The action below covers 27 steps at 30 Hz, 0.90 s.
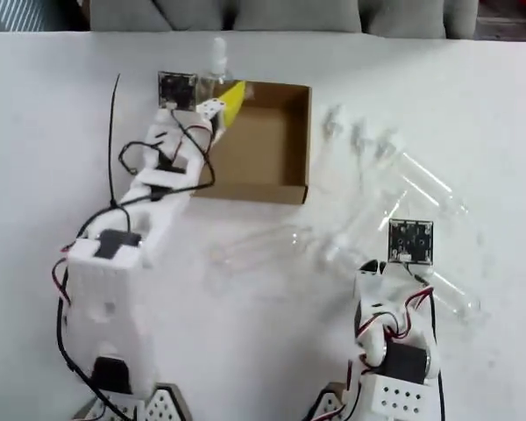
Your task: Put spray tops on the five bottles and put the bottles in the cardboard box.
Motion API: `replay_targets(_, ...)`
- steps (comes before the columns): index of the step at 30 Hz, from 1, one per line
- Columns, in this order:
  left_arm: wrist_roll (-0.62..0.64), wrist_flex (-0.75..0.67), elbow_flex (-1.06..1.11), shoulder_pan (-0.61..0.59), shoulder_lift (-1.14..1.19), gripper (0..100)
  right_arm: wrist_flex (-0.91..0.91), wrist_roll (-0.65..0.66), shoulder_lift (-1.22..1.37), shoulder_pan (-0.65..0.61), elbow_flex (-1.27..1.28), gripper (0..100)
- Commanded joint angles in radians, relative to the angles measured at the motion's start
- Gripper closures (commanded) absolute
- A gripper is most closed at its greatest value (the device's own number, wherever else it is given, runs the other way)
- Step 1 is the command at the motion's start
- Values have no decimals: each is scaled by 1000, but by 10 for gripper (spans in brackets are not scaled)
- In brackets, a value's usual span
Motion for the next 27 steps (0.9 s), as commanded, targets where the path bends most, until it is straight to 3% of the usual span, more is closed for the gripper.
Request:
replay_targets(1,11,8,87,-1,-189,676,-21,12,-10,-5,21,984)
replay_targets(5,11,92,210,-12,-341,679,-21,12,-10,-5,21,984)
replay_targets(11,11,523,270,-35,-616,679,-25,20,-10,-1,21,984)
replay_targets(18,11,996,255,-44,-892,690,-24,161,-10,7,21,984)
replay_targets(21,11,1115,252,-44,-992,774,-24,169,-10,13,21,984)
replay_targets(25,-3,1198,253,-36,-1099,964,-24,169,-10,18,21,984)
replay_targets(27,-78,1244,259,-22,-1141,970,-25,169,-12,31,21,984)
